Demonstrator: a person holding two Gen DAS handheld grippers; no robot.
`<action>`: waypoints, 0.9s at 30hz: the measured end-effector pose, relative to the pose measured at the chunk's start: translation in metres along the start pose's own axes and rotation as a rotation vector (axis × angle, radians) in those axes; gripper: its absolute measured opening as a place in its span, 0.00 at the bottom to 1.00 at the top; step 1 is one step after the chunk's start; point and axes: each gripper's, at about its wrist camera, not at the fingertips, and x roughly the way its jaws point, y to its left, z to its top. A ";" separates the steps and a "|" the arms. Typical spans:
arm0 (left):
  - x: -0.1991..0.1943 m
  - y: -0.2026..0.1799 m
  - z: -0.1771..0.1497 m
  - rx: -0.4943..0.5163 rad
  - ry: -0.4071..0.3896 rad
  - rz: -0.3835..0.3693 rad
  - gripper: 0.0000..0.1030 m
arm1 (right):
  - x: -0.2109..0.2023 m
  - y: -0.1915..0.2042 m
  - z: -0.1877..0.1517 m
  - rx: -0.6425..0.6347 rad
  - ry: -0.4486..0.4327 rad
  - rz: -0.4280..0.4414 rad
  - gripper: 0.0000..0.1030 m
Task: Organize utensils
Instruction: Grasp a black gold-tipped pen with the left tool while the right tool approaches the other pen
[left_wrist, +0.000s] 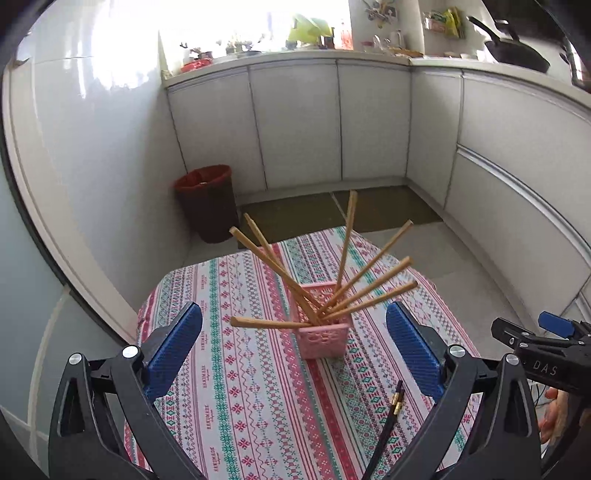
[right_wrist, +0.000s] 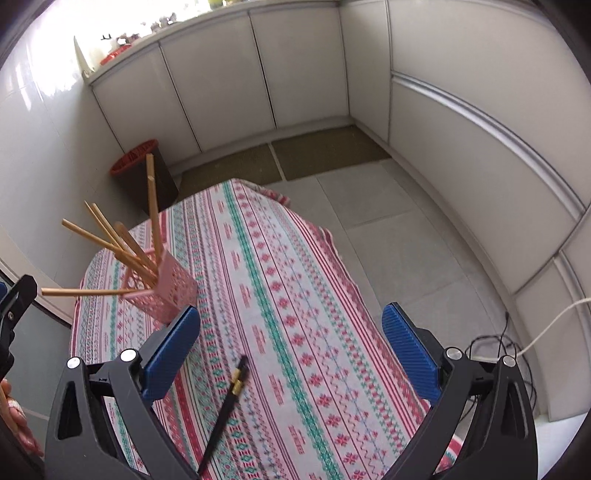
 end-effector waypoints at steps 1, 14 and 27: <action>0.004 -0.005 -0.003 0.015 0.016 -0.005 0.93 | 0.004 -0.004 -0.003 0.011 0.021 -0.005 0.93; 0.113 -0.055 -0.070 0.126 0.447 -0.140 0.93 | 0.044 -0.037 -0.022 0.075 0.219 -0.003 0.93; 0.171 -0.066 -0.101 -0.007 0.687 -0.225 0.93 | 0.071 -0.061 -0.031 0.195 0.364 0.047 0.93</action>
